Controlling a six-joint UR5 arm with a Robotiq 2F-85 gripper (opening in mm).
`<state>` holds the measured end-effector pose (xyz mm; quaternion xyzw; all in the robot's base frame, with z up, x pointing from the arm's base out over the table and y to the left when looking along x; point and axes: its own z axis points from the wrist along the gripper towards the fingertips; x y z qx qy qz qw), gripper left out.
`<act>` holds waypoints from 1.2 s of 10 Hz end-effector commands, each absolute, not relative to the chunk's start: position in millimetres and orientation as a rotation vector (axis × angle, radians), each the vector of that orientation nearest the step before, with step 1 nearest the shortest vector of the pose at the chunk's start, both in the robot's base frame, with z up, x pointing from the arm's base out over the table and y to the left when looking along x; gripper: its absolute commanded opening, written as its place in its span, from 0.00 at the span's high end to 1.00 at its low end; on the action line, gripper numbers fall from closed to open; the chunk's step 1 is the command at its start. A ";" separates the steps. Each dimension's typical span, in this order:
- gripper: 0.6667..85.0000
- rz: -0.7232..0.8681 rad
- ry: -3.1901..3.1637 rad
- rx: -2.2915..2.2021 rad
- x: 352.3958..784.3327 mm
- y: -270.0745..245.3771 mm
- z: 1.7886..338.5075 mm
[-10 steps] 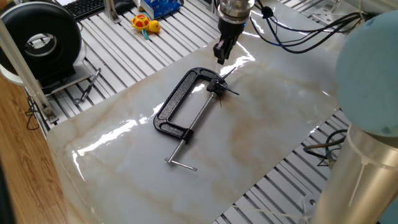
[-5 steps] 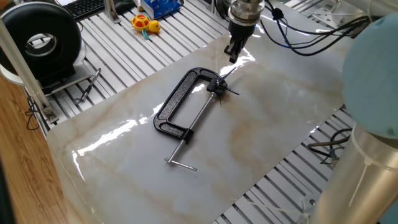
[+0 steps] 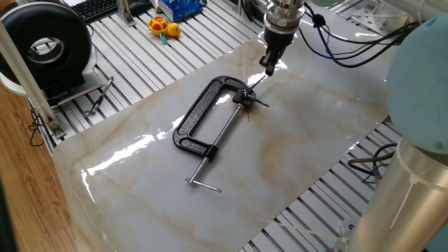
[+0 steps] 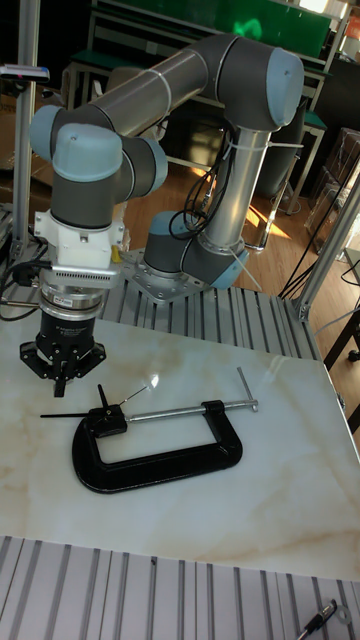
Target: Turn the hands of a clock
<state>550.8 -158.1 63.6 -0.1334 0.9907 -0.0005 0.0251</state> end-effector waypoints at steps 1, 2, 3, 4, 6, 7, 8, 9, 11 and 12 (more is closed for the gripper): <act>0.99 0.053 3.090 -0.382 540.7 -153.5 62.4; 0.99 0.029 3.115 -0.368 535.1 -158.2 62.2; 0.99 0.033 3.111 -0.373 535.9 -157.4 62.2; 0.99 0.011 3.095 -0.397 543.9 -161.3 51.3; 0.99 0.012 3.086 -0.413 550.9 -160.3 37.5; 0.99 -0.006 3.080 -0.425 554.0 -163.2 33.4; 0.99 -0.013 3.070 -0.438 557.4 -164.0 31.4; 0.99 -0.010 3.062 -0.446 559.7 -162.9 31.0; 0.99 -0.008 3.047 -0.463 565.5 -161.1 26.3; 0.99 -0.009 3.043 -0.465 567.7 -160.5 24.1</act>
